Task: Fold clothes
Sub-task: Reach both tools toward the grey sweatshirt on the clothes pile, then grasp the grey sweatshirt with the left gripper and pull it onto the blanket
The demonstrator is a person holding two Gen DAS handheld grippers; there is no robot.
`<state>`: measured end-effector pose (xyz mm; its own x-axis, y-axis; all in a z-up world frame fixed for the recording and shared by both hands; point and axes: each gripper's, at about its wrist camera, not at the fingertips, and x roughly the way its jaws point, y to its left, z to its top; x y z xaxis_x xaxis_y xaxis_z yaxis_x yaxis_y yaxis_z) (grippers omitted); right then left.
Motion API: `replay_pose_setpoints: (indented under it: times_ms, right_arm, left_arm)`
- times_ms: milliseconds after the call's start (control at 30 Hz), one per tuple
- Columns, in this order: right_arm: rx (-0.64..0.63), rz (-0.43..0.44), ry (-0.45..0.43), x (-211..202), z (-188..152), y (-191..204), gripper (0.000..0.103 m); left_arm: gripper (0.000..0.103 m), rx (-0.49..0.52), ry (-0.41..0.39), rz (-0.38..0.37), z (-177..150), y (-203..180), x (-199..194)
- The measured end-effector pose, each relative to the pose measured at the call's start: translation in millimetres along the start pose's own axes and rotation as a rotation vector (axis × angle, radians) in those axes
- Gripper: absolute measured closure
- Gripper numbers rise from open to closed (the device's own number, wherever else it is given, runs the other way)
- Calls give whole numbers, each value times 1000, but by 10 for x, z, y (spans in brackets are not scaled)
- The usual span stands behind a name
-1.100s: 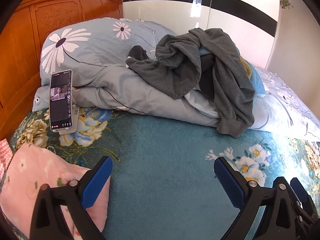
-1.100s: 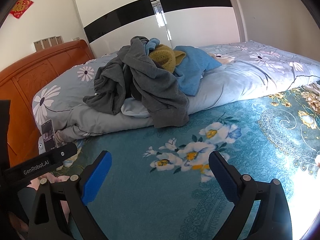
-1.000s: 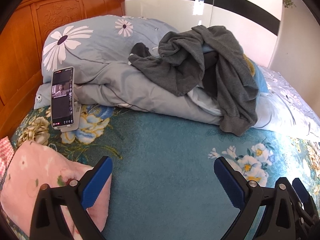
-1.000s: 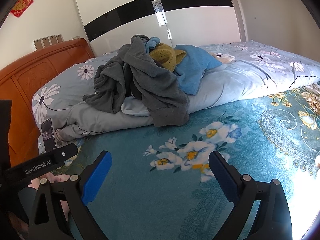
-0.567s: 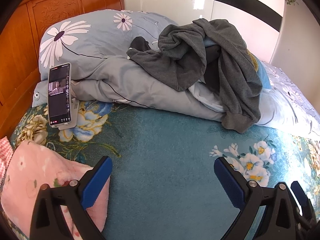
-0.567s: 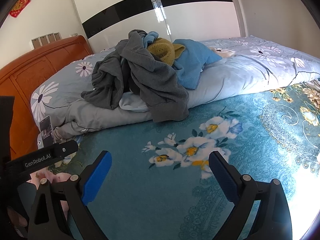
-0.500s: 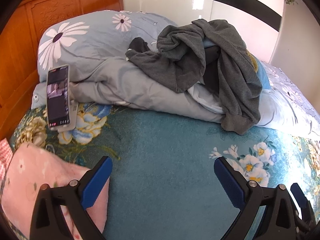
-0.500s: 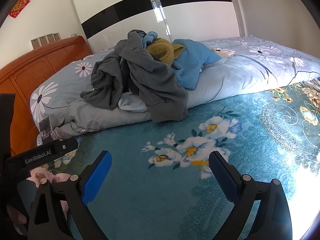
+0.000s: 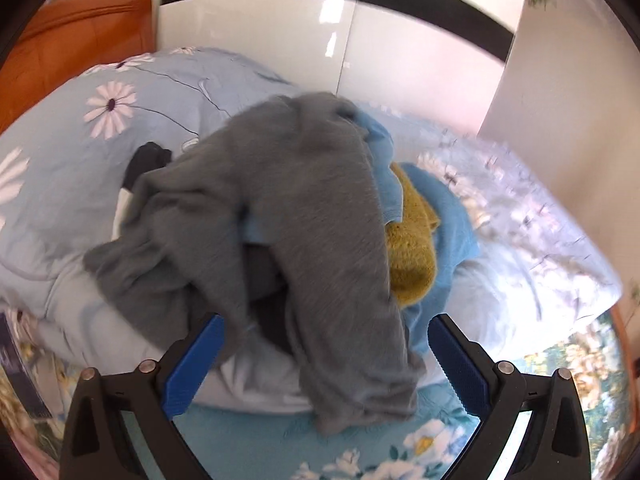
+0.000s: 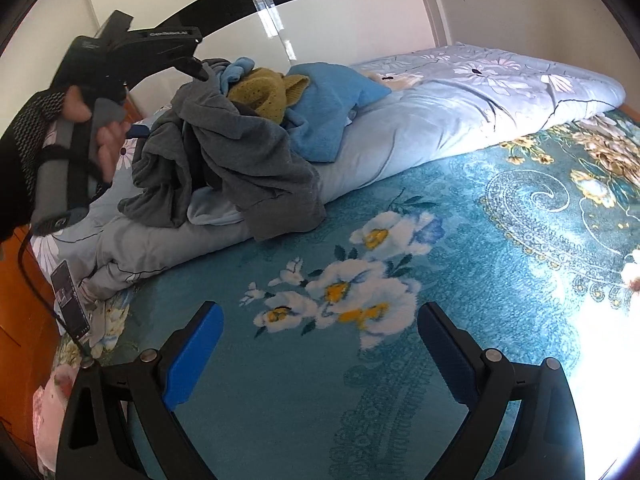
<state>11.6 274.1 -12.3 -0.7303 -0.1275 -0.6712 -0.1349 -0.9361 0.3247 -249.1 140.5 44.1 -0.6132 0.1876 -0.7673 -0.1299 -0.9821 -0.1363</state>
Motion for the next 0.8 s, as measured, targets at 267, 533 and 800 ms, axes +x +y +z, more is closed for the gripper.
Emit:
replay_pose_setpoints:
  times_ms: [267, 533, 800]
  right_arm:
    - [70, -15, 3, -3, 23, -164, 5]
    - [78, -45, 17, -3, -21, -231, 5]
    - [84, -75, 4, -130, -44, -273, 5]
  left_arm:
    - [59, -64, 102, 59, 35, -21, 448]
    - [92, -31, 21, 46, -23, -30, 8]
    - [93, 104, -192, -69, 163, -39, -1239]
